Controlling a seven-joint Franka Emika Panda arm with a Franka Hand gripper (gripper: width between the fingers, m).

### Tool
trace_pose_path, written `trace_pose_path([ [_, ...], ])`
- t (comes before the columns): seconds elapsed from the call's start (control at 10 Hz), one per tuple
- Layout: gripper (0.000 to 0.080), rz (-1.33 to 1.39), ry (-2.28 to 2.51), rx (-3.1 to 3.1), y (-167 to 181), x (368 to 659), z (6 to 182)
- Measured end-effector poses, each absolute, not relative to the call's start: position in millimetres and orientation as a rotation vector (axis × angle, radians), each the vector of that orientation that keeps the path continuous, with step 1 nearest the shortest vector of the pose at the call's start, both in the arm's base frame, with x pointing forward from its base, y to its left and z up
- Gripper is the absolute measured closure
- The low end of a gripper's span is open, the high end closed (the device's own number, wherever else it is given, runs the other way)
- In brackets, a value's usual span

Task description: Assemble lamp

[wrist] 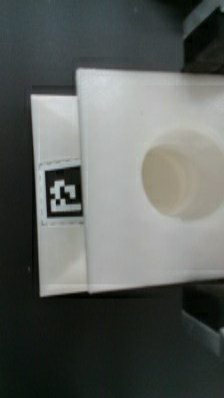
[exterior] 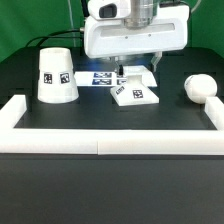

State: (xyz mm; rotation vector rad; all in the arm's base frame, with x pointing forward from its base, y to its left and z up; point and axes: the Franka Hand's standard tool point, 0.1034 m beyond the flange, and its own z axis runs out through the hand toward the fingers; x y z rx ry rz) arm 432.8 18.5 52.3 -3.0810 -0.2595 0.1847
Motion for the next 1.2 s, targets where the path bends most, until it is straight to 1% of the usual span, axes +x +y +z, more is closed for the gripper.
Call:
trace_pose_path([
  [0.5, 0.0265, 0.184, -0.26, -3.081, 19, 434, 52.3],
  [0.6, 0.0264, 0.196, -0.26, -3.077, 20, 446, 53.1],
  [0.9, 0.0263, 0.151, -0.231, -3.077, 25, 499, 53.3],
  [1.2, 0.0263, 0.097, -0.193, -3.082, 34, 538, 53.6],
])
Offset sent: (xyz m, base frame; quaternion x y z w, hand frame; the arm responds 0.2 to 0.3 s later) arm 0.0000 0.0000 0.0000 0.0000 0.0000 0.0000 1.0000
